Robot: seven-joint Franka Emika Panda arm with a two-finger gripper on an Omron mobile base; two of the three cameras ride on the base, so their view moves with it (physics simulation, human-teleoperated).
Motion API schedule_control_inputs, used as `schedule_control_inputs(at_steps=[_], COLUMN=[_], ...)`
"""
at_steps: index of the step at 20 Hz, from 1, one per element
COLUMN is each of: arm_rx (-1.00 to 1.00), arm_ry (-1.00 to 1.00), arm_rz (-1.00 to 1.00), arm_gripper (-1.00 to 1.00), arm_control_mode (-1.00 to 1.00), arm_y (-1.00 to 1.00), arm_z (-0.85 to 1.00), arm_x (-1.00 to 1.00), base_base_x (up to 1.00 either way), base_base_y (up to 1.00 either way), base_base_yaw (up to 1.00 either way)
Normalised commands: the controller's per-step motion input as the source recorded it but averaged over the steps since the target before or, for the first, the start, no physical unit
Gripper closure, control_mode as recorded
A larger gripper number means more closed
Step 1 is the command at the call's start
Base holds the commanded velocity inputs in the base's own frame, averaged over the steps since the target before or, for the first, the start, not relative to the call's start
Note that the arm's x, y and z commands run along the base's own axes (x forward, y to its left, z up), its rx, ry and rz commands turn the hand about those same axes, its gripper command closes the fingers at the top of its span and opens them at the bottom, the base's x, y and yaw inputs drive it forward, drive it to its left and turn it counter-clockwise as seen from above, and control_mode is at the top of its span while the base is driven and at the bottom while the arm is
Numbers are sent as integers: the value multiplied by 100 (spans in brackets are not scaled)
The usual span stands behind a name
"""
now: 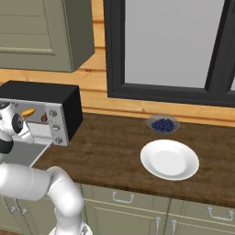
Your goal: Pick up the kebab skewer and baguette bread, and place them inside the toaster oven. Close the toaster oven door and start by setting the timer.
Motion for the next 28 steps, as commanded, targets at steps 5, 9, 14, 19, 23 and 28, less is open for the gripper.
schedule_control_inputs(at_steps=[5,9,14,19,23,28], arm_rx=[2,11,8,0,0,0], arm_ry=[1,12,20,21,10,9], arm_rz=[-5,5,9,21,33,21], arm_gripper=[-100,-100,-100,-100,-100,-100], arm_control_mode=[-100,-100,-100,-100,-100,-100], arm_y=[0,2,0,2,0,14], arm_z=[24,79,47,-16,-32,-28], arm_x=[-34,-100,-100,-100,-100,-71], base_base_x=[0,0,0,0,0,0], base_base_y=[0,0,0,0,0,0], base_base_yaw=[0,0,0,0,0,0])
